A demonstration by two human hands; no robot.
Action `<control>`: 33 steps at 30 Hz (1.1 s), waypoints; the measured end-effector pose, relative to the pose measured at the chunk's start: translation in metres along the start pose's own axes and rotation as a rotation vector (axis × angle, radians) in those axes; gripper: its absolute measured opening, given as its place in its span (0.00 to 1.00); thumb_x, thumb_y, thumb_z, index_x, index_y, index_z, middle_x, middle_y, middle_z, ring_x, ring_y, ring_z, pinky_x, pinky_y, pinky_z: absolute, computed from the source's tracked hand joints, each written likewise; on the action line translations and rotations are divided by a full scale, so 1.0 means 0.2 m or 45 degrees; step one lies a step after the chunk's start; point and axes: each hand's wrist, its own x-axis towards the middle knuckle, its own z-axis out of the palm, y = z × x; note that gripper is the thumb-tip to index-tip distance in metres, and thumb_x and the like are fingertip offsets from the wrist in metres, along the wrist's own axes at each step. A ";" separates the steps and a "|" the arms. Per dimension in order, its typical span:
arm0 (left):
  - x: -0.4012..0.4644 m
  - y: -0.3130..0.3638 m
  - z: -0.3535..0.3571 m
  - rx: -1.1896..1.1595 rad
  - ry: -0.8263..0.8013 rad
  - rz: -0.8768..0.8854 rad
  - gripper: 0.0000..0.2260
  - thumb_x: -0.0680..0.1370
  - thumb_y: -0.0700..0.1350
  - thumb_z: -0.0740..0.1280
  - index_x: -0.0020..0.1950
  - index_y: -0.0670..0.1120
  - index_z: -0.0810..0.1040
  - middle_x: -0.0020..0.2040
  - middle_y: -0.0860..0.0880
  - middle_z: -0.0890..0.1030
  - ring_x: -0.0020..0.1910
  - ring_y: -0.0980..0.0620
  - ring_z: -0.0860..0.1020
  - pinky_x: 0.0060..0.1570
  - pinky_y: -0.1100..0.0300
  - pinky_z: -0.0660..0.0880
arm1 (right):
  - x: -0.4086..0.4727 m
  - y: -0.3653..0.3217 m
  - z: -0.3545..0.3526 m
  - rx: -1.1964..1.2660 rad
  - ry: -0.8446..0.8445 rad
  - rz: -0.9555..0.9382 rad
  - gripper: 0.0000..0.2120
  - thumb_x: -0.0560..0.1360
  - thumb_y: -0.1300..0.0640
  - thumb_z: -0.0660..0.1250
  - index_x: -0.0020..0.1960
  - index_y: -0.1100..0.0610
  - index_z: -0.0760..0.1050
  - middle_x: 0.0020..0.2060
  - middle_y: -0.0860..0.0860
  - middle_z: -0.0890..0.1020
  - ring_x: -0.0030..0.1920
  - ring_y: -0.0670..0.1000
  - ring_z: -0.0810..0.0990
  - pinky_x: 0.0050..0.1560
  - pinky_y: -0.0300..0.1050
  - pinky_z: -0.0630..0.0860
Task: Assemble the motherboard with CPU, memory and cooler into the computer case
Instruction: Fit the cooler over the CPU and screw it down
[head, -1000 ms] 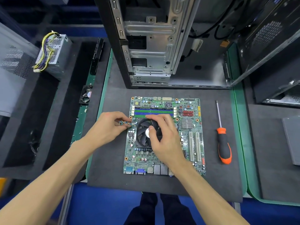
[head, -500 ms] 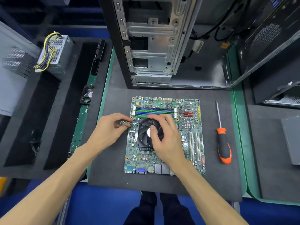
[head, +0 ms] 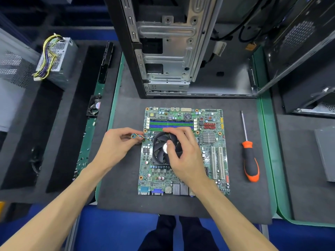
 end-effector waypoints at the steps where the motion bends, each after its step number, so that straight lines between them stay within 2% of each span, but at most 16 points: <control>1: 0.01 0.00 0.00 0.007 0.000 -0.002 0.09 0.75 0.36 0.73 0.48 0.50 0.86 0.42 0.50 0.87 0.43 0.51 0.86 0.56 0.48 0.80 | 0.00 0.00 0.00 0.002 0.000 0.001 0.15 0.79 0.58 0.63 0.65 0.52 0.77 0.55 0.47 0.73 0.57 0.46 0.76 0.54 0.46 0.76; 6: 0.04 0.03 -0.01 0.156 -0.034 0.014 0.07 0.75 0.39 0.74 0.48 0.51 0.86 0.40 0.52 0.87 0.40 0.55 0.85 0.54 0.47 0.81 | 0.00 0.00 0.00 0.002 -0.006 0.016 0.15 0.79 0.57 0.62 0.65 0.52 0.77 0.56 0.48 0.74 0.58 0.47 0.76 0.54 0.48 0.76; 11: 0.05 0.04 -0.02 0.256 -0.050 0.028 0.09 0.74 0.38 0.74 0.46 0.53 0.87 0.42 0.58 0.86 0.41 0.54 0.85 0.54 0.47 0.80 | 0.01 0.00 0.00 0.005 -0.012 0.010 0.15 0.79 0.58 0.63 0.64 0.53 0.78 0.56 0.49 0.74 0.57 0.48 0.76 0.55 0.51 0.76; 15: 0.03 0.03 -0.01 0.294 -0.060 0.089 0.08 0.75 0.40 0.74 0.49 0.53 0.86 0.47 0.58 0.85 0.42 0.59 0.84 0.53 0.55 0.79 | 0.01 0.00 -0.01 -0.001 -0.020 0.013 0.15 0.79 0.57 0.63 0.65 0.53 0.77 0.56 0.49 0.74 0.58 0.48 0.76 0.55 0.50 0.77; 20: 0.00 0.03 -0.01 0.261 -0.130 0.182 0.14 0.74 0.34 0.73 0.55 0.49 0.85 0.50 0.52 0.84 0.45 0.58 0.84 0.53 0.68 0.77 | 0.01 0.01 0.00 0.002 -0.009 0.018 0.15 0.79 0.57 0.63 0.65 0.53 0.77 0.56 0.48 0.74 0.58 0.48 0.76 0.55 0.50 0.76; 22: -0.01 0.03 -0.01 0.283 -0.140 0.211 0.14 0.75 0.32 0.72 0.56 0.48 0.84 0.50 0.50 0.84 0.46 0.58 0.83 0.53 0.70 0.76 | 0.00 0.01 0.00 0.003 -0.008 0.016 0.15 0.79 0.57 0.63 0.65 0.52 0.77 0.56 0.48 0.74 0.58 0.48 0.76 0.55 0.49 0.76; 30: -0.01 0.02 0.00 0.417 -0.042 0.271 0.08 0.77 0.38 0.72 0.54 0.48 0.85 0.49 0.55 0.83 0.43 0.59 0.83 0.52 0.54 0.79 | 0.01 0.01 0.00 -0.004 -0.004 0.002 0.15 0.79 0.57 0.64 0.65 0.51 0.77 0.55 0.47 0.73 0.58 0.47 0.75 0.55 0.46 0.75; 33: -0.01 0.03 0.00 0.477 -0.058 0.281 0.08 0.77 0.39 0.71 0.54 0.48 0.85 0.49 0.55 0.83 0.43 0.58 0.82 0.53 0.53 0.79 | 0.01 0.02 0.00 -0.009 0.000 0.008 0.15 0.79 0.57 0.64 0.65 0.51 0.77 0.55 0.47 0.73 0.57 0.47 0.75 0.55 0.45 0.75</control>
